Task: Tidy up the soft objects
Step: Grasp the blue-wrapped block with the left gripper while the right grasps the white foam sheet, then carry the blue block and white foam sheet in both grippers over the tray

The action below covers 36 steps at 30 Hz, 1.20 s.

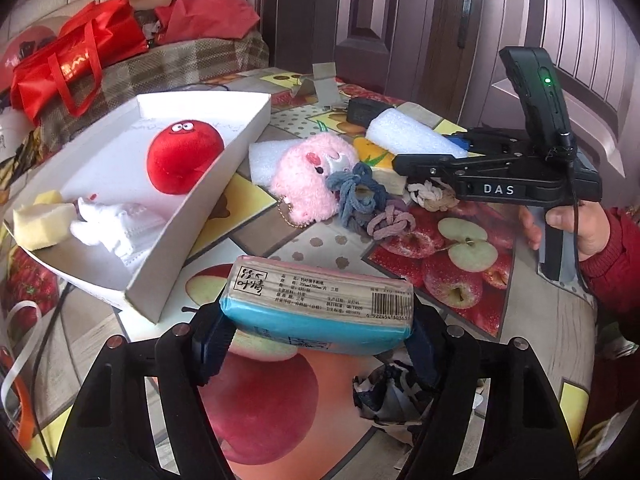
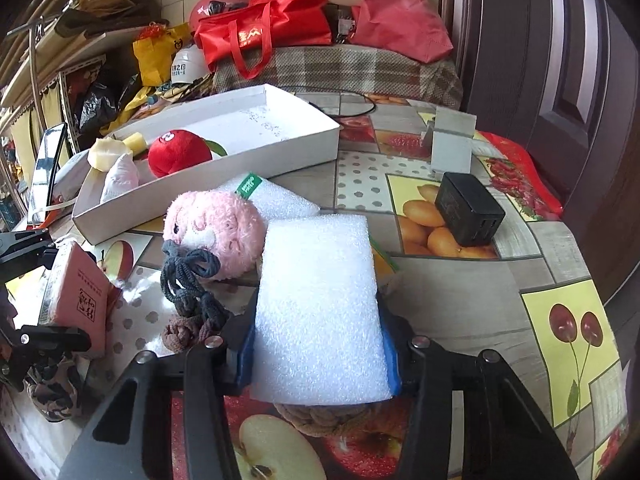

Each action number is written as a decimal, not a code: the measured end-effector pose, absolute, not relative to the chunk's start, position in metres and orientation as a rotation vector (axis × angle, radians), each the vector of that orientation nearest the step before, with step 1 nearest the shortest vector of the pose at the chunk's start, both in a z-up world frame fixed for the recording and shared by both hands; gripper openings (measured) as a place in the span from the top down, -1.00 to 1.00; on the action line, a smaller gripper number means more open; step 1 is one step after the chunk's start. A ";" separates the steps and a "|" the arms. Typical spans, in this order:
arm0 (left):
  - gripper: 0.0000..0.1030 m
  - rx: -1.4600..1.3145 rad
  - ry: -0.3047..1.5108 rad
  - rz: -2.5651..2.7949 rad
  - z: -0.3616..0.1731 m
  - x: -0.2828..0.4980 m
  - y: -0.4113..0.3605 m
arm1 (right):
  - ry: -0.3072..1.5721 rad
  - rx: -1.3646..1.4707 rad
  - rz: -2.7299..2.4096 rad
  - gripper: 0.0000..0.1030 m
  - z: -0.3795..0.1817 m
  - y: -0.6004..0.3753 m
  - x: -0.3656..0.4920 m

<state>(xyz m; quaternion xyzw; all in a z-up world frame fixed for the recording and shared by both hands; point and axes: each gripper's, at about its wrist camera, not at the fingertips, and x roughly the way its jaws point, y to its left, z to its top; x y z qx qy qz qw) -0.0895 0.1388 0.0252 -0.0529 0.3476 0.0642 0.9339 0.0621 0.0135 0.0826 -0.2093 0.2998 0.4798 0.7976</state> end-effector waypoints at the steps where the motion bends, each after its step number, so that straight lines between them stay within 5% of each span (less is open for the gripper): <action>1: -0.43 -0.094 0.688 0.156 0.028 -0.093 0.138 | 0.612 -0.432 1.028 0.04 0.087 0.009 0.060; 9: -0.44 -0.030 0.372 0.541 0.056 -0.148 0.138 | 0.381 -0.286 0.954 0.04 0.112 -0.027 0.044; 36: -0.45 -0.165 0.399 0.752 0.049 -0.124 0.206 | 0.421 -0.432 1.145 0.04 0.096 0.074 -0.003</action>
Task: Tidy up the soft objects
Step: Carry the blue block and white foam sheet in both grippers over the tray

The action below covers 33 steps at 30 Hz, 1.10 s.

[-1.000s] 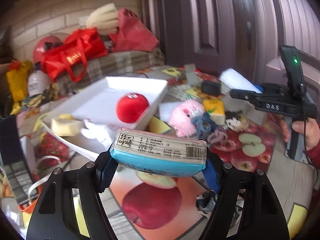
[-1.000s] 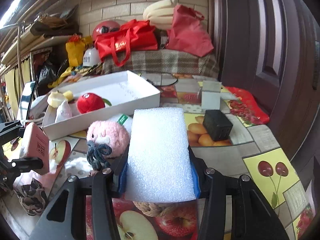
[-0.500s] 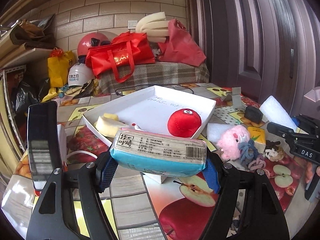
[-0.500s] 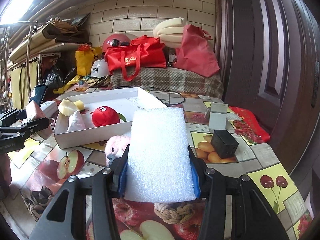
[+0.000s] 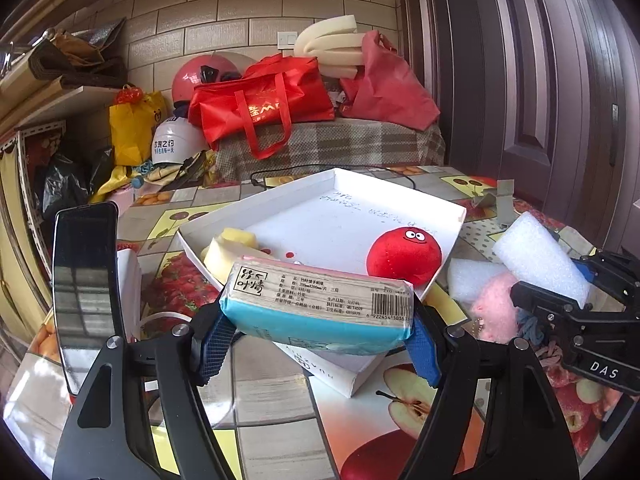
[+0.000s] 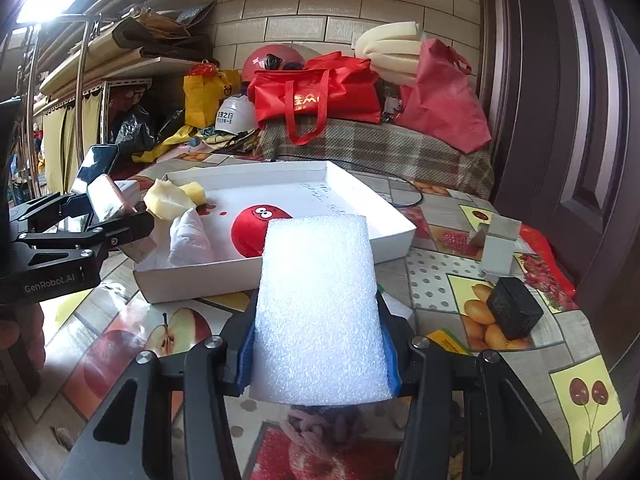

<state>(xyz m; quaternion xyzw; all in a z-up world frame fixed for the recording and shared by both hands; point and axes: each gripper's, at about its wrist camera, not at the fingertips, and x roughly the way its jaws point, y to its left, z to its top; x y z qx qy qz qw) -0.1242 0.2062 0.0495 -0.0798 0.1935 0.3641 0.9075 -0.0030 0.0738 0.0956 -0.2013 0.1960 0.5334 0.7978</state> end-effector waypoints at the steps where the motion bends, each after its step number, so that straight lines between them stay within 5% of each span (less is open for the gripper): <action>1: -0.45 -0.168 0.400 0.754 0.050 -0.123 0.208 | 0.429 -0.432 1.150 0.04 0.095 0.079 -0.004; 33: -0.45 -0.291 0.333 0.893 0.052 -0.089 0.305 | 0.619 -0.366 1.113 0.05 0.080 0.208 0.018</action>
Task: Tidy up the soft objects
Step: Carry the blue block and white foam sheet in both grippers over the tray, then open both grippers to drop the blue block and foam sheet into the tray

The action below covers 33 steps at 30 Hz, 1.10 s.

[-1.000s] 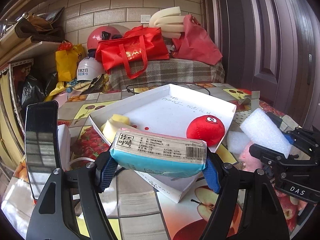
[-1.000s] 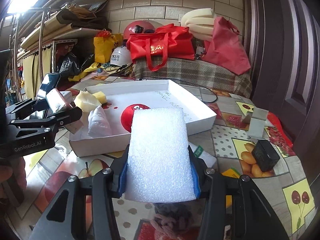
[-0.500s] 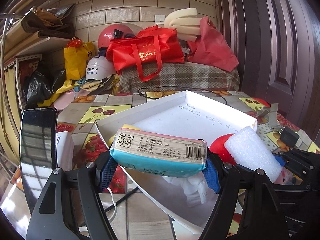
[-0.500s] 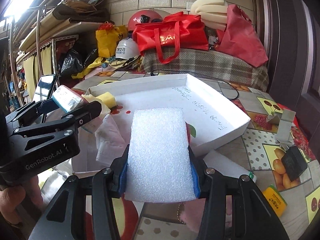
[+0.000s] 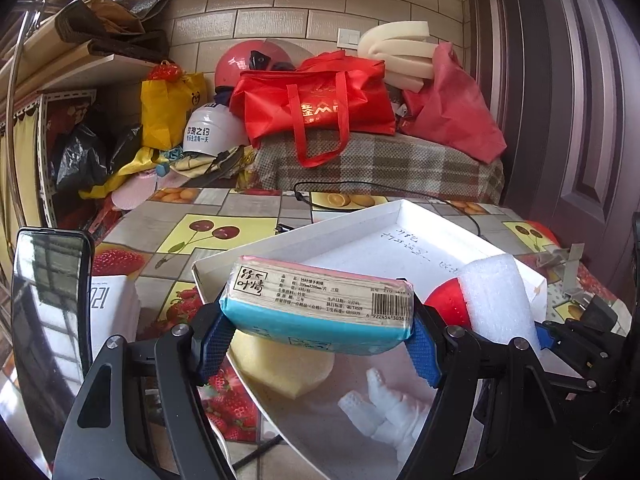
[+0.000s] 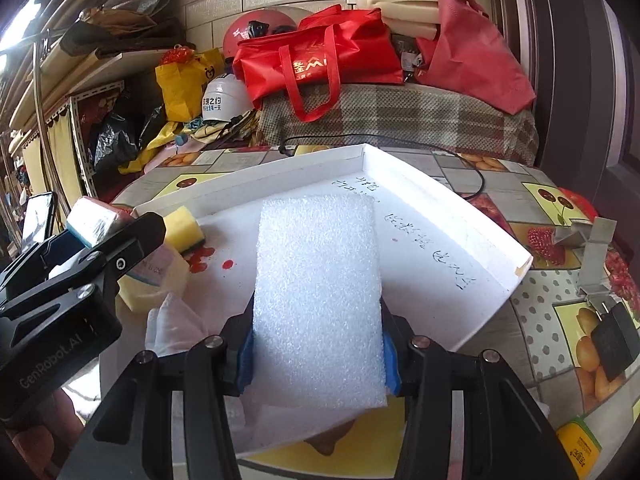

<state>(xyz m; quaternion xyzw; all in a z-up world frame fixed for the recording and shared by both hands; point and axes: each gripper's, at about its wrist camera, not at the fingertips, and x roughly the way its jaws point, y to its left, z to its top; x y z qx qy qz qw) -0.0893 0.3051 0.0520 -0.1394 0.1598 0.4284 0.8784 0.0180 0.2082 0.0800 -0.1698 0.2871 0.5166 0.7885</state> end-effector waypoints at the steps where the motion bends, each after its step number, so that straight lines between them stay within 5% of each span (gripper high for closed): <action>1: -0.45 -0.301 0.339 0.894 0.051 -0.088 0.309 | 0.623 -0.361 1.109 0.05 0.080 0.211 0.020; 20: -0.45 -0.391 0.348 0.883 0.048 -0.084 0.333 | 0.663 -0.340 1.057 0.05 0.076 0.237 0.036; 23: -0.75 -0.385 0.340 0.897 0.049 -0.086 0.330 | 0.622 -0.349 1.050 0.03 0.080 0.236 0.032; 24: -0.99 -0.376 0.332 0.898 0.050 -0.086 0.328 | 0.603 -0.354 1.048 -0.27 0.082 0.236 0.029; 25: -1.00 -0.362 0.323 0.897 0.051 -0.087 0.325 | 0.581 -0.359 1.044 -0.78 0.084 0.235 0.026; 26: -1.00 -0.340 0.313 0.896 0.052 -0.086 0.321 | 0.553 -0.363 1.039 -0.96 0.086 0.233 0.022; 33: -1.00 -0.245 0.257 0.906 0.059 -0.088 0.304 | 0.421 -0.397 1.052 -1.00 0.089 0.229 -0.001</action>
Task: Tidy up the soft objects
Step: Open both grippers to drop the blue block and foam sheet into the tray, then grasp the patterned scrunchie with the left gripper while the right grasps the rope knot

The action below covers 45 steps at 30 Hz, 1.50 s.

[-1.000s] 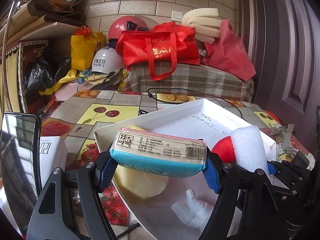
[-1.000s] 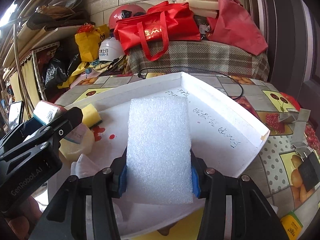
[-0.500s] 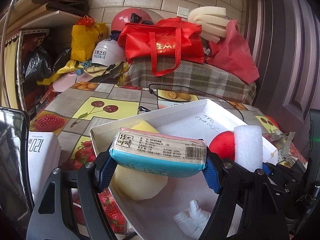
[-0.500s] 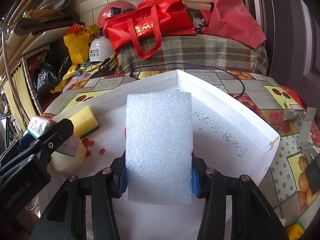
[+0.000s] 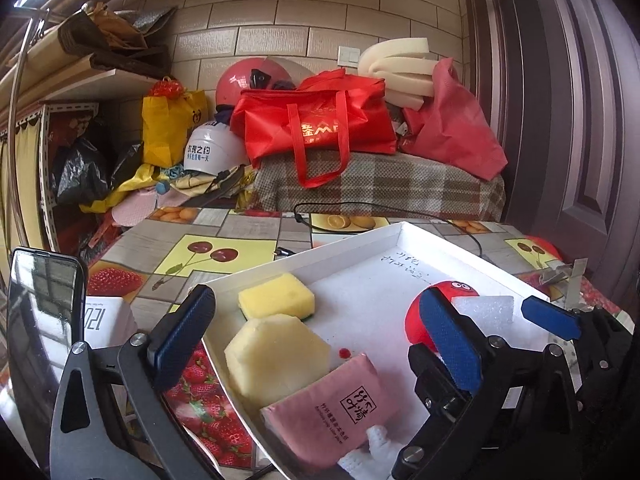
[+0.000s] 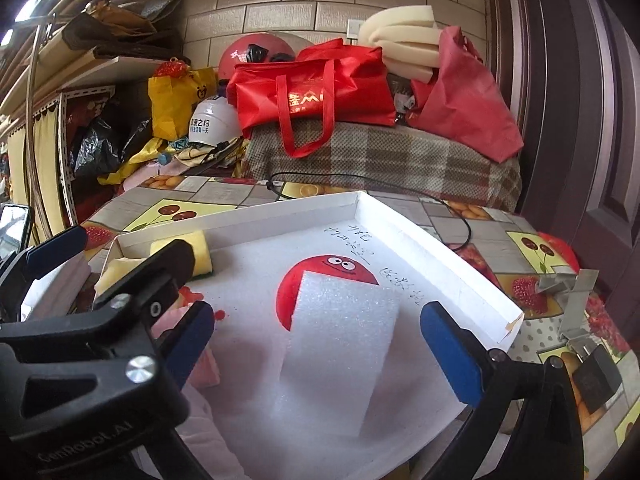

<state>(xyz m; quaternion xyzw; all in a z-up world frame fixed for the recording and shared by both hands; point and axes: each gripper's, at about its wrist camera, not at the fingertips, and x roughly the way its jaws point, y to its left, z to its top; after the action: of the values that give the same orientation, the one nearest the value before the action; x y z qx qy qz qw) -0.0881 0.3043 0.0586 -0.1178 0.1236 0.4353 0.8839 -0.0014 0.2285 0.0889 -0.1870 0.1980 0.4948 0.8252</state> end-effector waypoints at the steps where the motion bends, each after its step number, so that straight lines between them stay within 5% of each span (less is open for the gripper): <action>1: -1.00 -0.238 0.250 0.907 0.059 -0.089 0.303 | 0.421 -0.396 1.055 -1.00 0.089 0.228 -0.003; 45: -1.00 -0.208 0.320 0.501 0.057 -0.160 0.185 | 0.390 -0.280 1.101 -1.00 0.104 0.091 -0.004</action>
<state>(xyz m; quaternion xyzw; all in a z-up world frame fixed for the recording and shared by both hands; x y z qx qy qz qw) -0.1599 0.1850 0.0571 -0.1023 0.1576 0.2464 0.9508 -0.0037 0.0913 0.1044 -0.1319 0.1834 0.5181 0.8249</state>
